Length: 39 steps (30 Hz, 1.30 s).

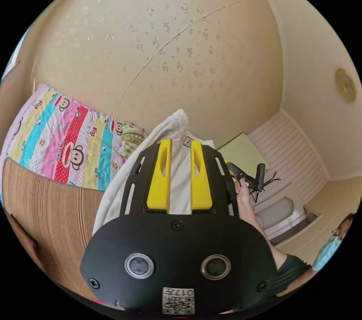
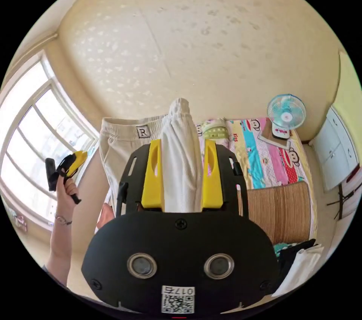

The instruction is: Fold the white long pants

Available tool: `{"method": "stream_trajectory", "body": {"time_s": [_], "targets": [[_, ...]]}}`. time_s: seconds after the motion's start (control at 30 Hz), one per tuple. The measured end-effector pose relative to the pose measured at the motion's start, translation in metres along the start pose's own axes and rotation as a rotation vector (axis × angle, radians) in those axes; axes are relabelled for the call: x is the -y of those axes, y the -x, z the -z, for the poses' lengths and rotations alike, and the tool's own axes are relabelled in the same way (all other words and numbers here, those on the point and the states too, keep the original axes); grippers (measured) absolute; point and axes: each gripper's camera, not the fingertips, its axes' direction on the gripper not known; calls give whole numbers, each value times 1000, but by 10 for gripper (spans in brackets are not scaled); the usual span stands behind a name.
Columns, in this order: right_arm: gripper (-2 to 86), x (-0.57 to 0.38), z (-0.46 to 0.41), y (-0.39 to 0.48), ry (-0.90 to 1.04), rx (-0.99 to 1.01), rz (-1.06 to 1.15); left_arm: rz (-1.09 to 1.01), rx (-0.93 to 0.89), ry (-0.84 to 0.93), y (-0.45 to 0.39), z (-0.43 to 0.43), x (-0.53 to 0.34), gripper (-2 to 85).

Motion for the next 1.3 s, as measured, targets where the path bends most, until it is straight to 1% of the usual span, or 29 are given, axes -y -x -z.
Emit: {"method": "stream_trajectory", "body": {"time_s": [0.07, 0.1, 0.13, 0.17, 0.2, 0.23, 0.27, 0.3, 0.33, 0.4, 0.47, 0.53, 0.6, 0.63, 0.67, 0.7, 0.77, 0.83, 0.87, 0.9, 0.93, 0.97, 1.0, 1.03, 1.07, 1.13, 1.2, 1.27, 1.3], "targets": [[127, -29, -45, -34, 68, -58, 16, 29, 238, 156, 63, -26, -44, 72], [125, -56, -80, -59, 150, -84, 34, 37, 282, 214, 82, -35, -59, 74], [125, -72, -98, -72, 201, -88, 43, 69, 340, 343, 122, -52, -91, 79], [124, -110, -137, -99, 329, -80, 63, 132, 367, 467, 163, -67, -130, 83], [122, -151, -170, -126, 462, -61, 67, 165, 370, 520, 182, -72, -149, 84], [122, -173, -184, -139, 523, -53, 60, 223, 364, 620, 217, -80, -190, 85], [120, -219, -206, -166, 634, -41, 36, 270, 370, 721, 246, -86, -230, 86], [119, -262, -220, -190, 731, -30, 17, 289, 382, 767, 258, -87, -249, 86], [118, -283, -225, -201, 776, -27, 5, 324, 410, 842, 279, -87, -282, 87], [114, -352, -227, -242, 898, -26, -47, 369, 401, 877, 300, -80, -318, 89], [109, -392, -221, -266, 961, -22, -83, 412, 348, 894, 316, -74, -352, 90], [97, -428, -212, -284, 1017, -9, -115, 395, 348, 952, 319, -77, -374, 90], [64, -478, -208, -289, 1184, 4, -7, 301, 341, 1028, 309, -81, -395, 88], [54, -493, -208, -288, 1253, -5, 42, 261, 365, 1099, 303, -84, -410, 85], [34, -509, -199, -287, 1284, -46, 115, 239, 399, 1132, 297, -83, -419, 71], [27, -506, -184, -287, 1240, -85, 165, 231, 411, 1114, 293, -79, -420, 63], [18, -495, -169, -296, 1231, -109, 144, 303, 445, 1101, 292, -69, -419, 19], [13, -488, -162, -316, 1305, -19, 63, 345, 439, 1092, 292, -64, -413, 0], [12, -491, -160, -330, 1402, 103, 9, 351, 423, 1123, 290, -65, -410, -5], [11, -495, -154, -342, 1473, 163, -5, 345, 408, 1142, 287, -67, -408, -6], [11, -494, -148, -348, 1470, 145, 12, 319, 372, 1203, 281, -72, -406, -8], [12, -482, -130, -357, 1389, 82, 69, 280, 330, 1304, 273, -80, -408, -8], [13, -467, -109, -369, 1288, 49, 73, 254, 309, 1351, 268, -83, -410, -8], [14, -459, -101, -377, 1249, 46, 49, 186, 289, 1398, 257, -84, -410, -8], [19, -446, -86, -398, 1198, 62, -31, 124, 295, 1375, 246, -78, -405, -7], [34, -427, -68, -432, 1131, 85, -144, 115, 287, 1286, 243, -63, -390, -3], [68, -404, -48, -473, 1064, 29, -224, 169, 308, 1165, 256, -42, -369, 9], [80, -389, -36, -500, 1022, -4, -271, 279, 398, 993, 289, -7, -338, 59], [83, -379, -30, -513, 997, 27, -288, 308, 432, 951, 298, 3, -331, 76]]}}
